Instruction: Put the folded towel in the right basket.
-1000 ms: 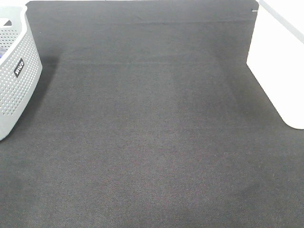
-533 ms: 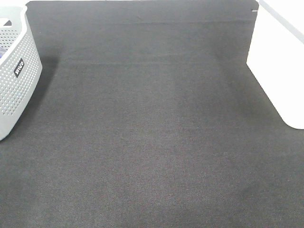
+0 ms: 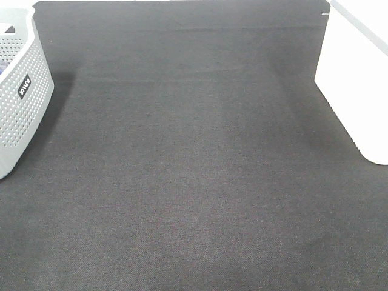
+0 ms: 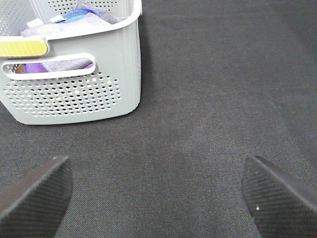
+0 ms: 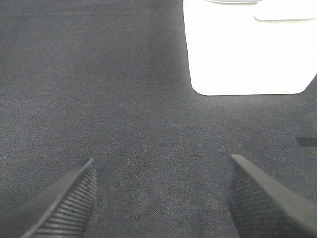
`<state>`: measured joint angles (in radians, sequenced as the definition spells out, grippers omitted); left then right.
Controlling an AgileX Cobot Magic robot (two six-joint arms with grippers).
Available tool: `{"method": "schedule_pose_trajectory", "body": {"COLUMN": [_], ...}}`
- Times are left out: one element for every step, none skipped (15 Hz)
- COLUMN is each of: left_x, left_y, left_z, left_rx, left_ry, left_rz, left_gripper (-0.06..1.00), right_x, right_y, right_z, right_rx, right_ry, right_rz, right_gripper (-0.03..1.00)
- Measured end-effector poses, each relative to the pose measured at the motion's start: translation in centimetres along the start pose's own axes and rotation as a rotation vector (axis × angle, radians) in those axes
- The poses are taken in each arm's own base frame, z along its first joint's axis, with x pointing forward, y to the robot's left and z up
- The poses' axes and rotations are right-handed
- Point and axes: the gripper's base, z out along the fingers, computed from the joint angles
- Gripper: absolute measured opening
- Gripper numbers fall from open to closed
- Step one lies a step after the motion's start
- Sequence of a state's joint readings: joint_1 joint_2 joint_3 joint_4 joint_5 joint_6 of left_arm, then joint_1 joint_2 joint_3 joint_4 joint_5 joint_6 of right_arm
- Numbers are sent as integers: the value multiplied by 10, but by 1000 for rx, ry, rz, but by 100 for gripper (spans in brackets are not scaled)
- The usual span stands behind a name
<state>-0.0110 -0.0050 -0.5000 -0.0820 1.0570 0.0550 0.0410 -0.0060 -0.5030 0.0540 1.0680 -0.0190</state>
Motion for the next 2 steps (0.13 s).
{"method": "schedule_pose_trajectory", "body": {"left_x": [0,0], "left_y": [0,0], "left_z": [0,0], "left_rx": [0,0], "left_ry": [0,0], "left_rz": [0,0], "left_gripper": [88,88], "right_x": [0,0], "right_y": [0,0], "right_z": [0,0], "right_rx": [0,0], "right_ry": [0,0], "right_rz": [0,0], "right_gripper": [69,69]}}
